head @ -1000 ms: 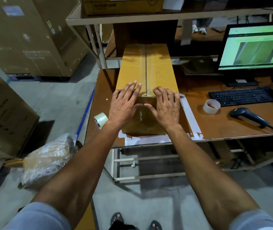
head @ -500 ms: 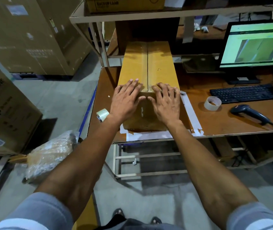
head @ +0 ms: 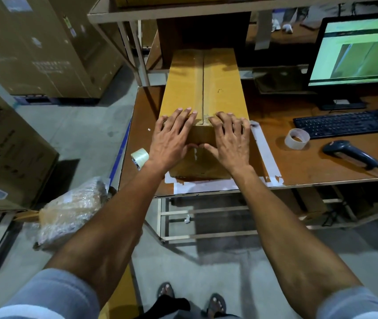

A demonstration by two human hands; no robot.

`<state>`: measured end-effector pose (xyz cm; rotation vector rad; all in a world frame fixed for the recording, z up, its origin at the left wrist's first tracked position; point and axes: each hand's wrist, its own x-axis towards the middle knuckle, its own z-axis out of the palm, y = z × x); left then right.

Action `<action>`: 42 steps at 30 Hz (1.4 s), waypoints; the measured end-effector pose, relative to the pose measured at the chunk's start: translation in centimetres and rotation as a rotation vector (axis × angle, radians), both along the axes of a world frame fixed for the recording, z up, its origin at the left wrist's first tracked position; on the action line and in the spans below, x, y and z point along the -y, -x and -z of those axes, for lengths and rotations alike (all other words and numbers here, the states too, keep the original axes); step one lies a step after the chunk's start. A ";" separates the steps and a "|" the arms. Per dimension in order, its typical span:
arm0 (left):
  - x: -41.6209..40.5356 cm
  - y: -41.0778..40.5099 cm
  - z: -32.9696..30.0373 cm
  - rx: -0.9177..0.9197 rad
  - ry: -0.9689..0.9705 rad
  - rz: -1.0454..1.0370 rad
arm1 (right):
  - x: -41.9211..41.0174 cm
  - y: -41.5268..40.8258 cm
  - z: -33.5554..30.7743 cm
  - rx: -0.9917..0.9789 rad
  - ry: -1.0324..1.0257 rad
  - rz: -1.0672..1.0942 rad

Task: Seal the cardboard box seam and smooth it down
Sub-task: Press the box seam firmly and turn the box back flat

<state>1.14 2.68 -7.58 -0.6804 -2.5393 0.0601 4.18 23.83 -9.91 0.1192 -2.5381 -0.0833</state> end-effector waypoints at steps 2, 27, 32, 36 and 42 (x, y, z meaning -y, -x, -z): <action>0.2 0.3 0.1 0.016 0.009 0.007 | -0.1 0.0 0.0 0.020 0.001 0.002; -2.5 14.9 -7.2 0.750 -0.139 0.073 | -2.1 10.8 -11.2 0.838 0.500 0.264; -2.5 17.0 -6.5 0.623 -0.192 0.051 | -1.2 13.7 -9.7 0.657 0.456 0.328; -2.7 16.6 -6.6 0.632 -0.181 0.057 | -1.1 14.7 -8.8 0.585 0.362 0.222; -3.2 13.8 -6.6 0.608 -0.207 0.094 | -0.7 13.7 -8.2 0.370 0.360 0.038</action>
